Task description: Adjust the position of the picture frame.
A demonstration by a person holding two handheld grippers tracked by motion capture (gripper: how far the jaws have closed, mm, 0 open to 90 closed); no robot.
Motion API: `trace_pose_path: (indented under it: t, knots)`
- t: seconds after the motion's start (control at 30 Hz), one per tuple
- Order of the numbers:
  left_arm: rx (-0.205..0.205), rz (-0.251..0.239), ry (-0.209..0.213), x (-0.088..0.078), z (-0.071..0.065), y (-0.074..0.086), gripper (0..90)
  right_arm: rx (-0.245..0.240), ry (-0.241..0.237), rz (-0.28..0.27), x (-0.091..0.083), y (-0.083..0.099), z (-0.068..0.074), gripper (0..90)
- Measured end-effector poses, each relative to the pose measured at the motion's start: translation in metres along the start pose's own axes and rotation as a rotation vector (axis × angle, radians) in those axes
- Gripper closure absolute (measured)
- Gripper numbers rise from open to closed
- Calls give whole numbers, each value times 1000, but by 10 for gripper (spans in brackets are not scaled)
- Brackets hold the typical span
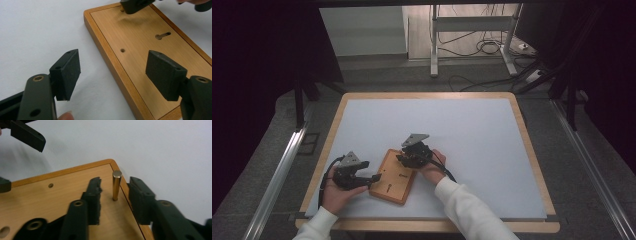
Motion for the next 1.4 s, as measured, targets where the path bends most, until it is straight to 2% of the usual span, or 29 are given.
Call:
trace_pose_path:
  t: [0.03, 0.17, 0.2, 0.23, 0.27, 0.3, 0.87, 1.0, 1.07, 1.13, 1.17, 1.2, 1.3, 1.4]
  knots:
    - [0, 1, 0, 0, 1, 0, 274, 22, -19, -7, 2, -1, 0, 763]
    - [-1, 3, -1, 1, 1, 1, 272, 41, -30, -5, 6, 1, -1, 808]
    - [0, 2, -1, 1, 1, 1, 271, 77, -35, -13, 7, 1, -3, 828]
    - [0, 2, -1, 1, 1, 1, 272, 77, -35, -13, 7, 1, -3, 828]
    - [0, 1, -1, 0, 1, 0, 272, 128, -68, -20, 6, 3, -6, 825]
    - [-1, -2, -1, 0, 1, 0, 272, 137, -78, -26, 6, 3, -6, 826]
    - [3, -16, -4, -2, 3, -1, 269, 144, -102, -88, -1, 6, -11, 829]
    - [2, -25, -6, -3, 2, -2, 269, 166, -108, -94, -7, 8, -15, 827]
    - [6, -60, -22, -7, 2, -5, 271, 159, -108, -101, -12, 9, -17, 825]
    - [5, -73, -23, -9, 2, -7, 271, 159, -110, -109, -15, 9, -18, 825]
    - [3, -95, -26, -12, 2, -9, 271, 157, -112, -122, -21, 10, -21, 823]
    - [-1, -103, -25, -13, 2, -9, 271, 169, -114, -130, -24, 10, -22, 820]
    - [-5, -110, -20, -13, 2, -10, 272, 201, -122, -153, -32, 14, -30, 821]
    - [-3, -110, -20, -13, 1, -10, 271, 207, -116, -161, -39, 16, -34, 821]
Point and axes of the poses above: each handheld gripper's, and its own axes: x roughly forward along the jaws, y roughly out of its underside, z roughly to its left, the point moved 6 cm from there along x, roughly forward along the jaws, and after that the axes turned 1 degree about -z, right-handed, at the moved point
